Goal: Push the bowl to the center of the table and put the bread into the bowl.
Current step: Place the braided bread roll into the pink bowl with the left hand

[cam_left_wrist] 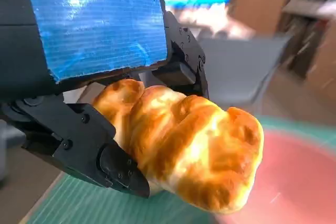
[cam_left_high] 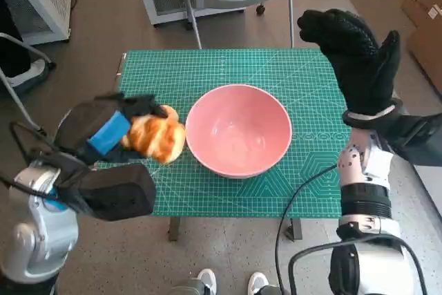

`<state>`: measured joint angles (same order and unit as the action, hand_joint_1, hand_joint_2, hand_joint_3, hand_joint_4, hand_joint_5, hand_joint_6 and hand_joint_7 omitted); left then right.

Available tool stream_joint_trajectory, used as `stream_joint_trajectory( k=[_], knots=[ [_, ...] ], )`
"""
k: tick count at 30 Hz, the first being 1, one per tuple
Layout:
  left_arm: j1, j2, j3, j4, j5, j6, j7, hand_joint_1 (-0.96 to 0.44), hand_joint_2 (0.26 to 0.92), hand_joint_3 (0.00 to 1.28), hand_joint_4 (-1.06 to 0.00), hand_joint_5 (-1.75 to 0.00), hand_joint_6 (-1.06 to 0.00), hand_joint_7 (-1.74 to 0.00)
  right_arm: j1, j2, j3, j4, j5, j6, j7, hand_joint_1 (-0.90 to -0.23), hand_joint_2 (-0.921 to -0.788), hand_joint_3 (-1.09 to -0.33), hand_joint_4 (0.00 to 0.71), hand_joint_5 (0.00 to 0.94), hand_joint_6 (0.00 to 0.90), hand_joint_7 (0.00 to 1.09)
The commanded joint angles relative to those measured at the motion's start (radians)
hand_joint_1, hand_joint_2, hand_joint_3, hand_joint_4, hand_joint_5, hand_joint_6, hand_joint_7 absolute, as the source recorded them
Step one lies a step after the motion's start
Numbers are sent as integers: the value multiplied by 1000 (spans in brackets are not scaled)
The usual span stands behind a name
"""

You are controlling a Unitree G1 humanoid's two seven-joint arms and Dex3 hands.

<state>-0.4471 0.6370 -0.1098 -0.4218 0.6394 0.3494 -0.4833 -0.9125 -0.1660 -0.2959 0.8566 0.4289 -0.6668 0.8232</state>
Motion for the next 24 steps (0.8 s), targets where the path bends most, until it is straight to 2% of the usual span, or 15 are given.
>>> stream_joint_trajectory(
  k=[1, 8, 16, 24],
  knots=[
    [-93, -44, -59, 77, 9, -62, 32, 4, 868, 2, -917, -871, -778, -1049, 30, 2, 3, -2, -1, 0, 3, -637, -921, -686, 312, 1, 395, 0],
    [-250, -150, -159, 273, 7, -153, 73, 3, 891, 8, -855, -975, -725, -1069, 44, 6, 5, -19, 1, 3, -3, -645, -921, -688, 311, 1, 404, 5],
    [-351, -243, -230, 545, -1, -299, 156, 2, 912, 10, -799, -1027, -684, -1124, 65, 2, 3, -56, 3, 20, -20, -658, -921, -669, 310, 1, 418, 10],
    [-422, -294, -292, 737, 29, -343, 174, 2, 920, 29, -744, -1077, -660, -1160, 103, -3, 6, -116, -8, 13, -48, -667, -921, -673, 317, 4, 414, 6]
  ],
)
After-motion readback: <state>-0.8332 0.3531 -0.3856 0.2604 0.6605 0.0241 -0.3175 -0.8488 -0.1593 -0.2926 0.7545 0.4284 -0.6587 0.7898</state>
